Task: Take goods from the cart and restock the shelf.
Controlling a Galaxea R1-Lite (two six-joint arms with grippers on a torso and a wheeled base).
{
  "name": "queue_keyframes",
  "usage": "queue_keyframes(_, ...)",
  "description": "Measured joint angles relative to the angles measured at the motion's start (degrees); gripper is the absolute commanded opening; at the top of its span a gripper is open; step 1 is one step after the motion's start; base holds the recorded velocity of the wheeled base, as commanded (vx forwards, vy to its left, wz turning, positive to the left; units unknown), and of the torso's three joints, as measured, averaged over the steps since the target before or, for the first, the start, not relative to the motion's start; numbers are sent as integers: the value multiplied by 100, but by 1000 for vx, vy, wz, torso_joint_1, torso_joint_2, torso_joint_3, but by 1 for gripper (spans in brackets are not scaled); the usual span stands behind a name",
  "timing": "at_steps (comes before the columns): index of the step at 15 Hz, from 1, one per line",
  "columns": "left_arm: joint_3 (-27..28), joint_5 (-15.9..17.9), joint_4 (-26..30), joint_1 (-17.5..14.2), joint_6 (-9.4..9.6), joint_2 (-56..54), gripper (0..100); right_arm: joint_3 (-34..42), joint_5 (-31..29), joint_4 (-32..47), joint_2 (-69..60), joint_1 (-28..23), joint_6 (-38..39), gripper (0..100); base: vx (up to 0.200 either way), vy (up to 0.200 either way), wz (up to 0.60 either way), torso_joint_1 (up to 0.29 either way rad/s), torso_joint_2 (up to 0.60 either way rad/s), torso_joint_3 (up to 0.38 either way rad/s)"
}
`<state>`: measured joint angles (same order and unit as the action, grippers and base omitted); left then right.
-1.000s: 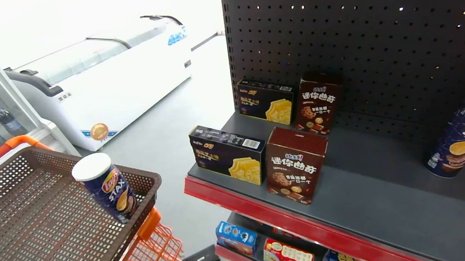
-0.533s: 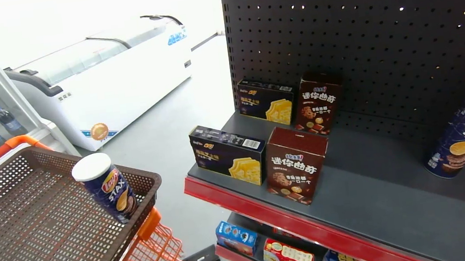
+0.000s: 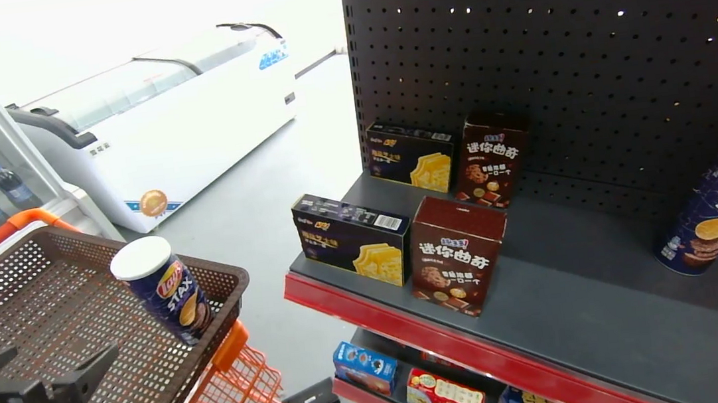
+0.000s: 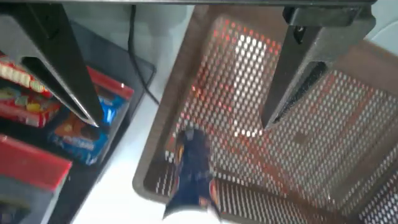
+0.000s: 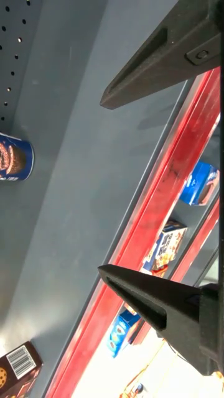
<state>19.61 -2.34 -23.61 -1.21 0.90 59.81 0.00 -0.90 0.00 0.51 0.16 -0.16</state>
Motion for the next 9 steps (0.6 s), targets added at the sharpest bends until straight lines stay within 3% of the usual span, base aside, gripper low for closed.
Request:
queue_keyframes(4, -306, 5, -2111, -48, 202, 1293, 100, 0, 0, 0, 0, 0, 0, 100, 0, 0, 0, 0, 0, 0)
queue_keyframes(6, -663, 0, -3427, -110, 358, 2029, 100, 0, -2, 0, 0, 0, 0, 100, 0, 0, 0, 0, 0, 0)
queue_keyframes(9, -970, -1, -4990, -188, 435, 3170, 100, 0, -2, 0, 0, 0, 2, 100, 0, 0, 0, 0, 0, 0)
